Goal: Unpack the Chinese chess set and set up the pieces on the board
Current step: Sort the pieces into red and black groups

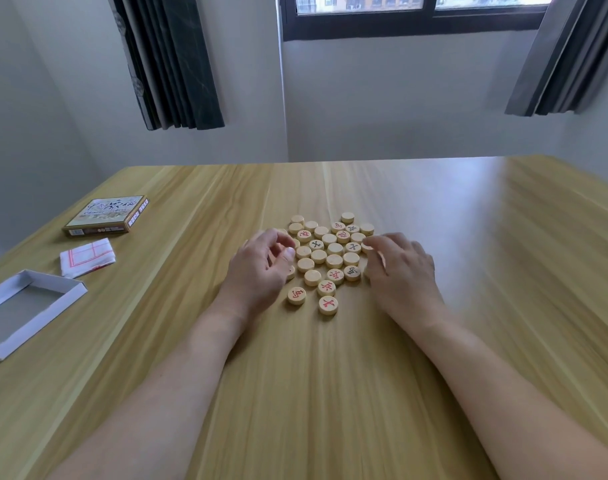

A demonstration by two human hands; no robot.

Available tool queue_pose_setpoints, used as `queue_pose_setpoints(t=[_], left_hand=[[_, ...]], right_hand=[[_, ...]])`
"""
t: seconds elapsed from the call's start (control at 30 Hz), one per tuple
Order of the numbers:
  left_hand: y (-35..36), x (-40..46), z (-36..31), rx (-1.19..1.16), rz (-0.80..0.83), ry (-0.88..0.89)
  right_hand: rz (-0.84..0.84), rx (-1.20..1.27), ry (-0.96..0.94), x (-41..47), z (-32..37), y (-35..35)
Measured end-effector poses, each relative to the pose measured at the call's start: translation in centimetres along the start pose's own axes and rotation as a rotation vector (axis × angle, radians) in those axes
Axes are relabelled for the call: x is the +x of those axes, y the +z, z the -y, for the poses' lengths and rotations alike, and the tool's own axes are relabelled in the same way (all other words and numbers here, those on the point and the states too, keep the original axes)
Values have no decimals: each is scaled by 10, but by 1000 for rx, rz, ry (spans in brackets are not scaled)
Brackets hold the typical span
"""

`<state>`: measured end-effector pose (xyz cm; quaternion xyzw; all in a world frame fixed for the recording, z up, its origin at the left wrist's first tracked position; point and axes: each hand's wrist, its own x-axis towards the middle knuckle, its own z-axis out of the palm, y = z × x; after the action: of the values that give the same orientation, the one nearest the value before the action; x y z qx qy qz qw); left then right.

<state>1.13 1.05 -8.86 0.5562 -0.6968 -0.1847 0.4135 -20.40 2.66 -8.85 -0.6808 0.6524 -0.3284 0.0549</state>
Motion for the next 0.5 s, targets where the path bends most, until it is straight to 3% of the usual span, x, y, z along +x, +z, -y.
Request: queue_pose_setpoints(t=[0.13, 0.27, 0.5], left_hand=[[-1, -6, -8, 73, 130, 90], [0, -6, -12, 161, 202, 57], [1, -3, -10, 140, 184, -10]], right_hand=[[193, -100, -146, -2, 2, 2], [135, -62, -100, -2, 4, -1], [118, -87, -92, -2, 2, 0]])
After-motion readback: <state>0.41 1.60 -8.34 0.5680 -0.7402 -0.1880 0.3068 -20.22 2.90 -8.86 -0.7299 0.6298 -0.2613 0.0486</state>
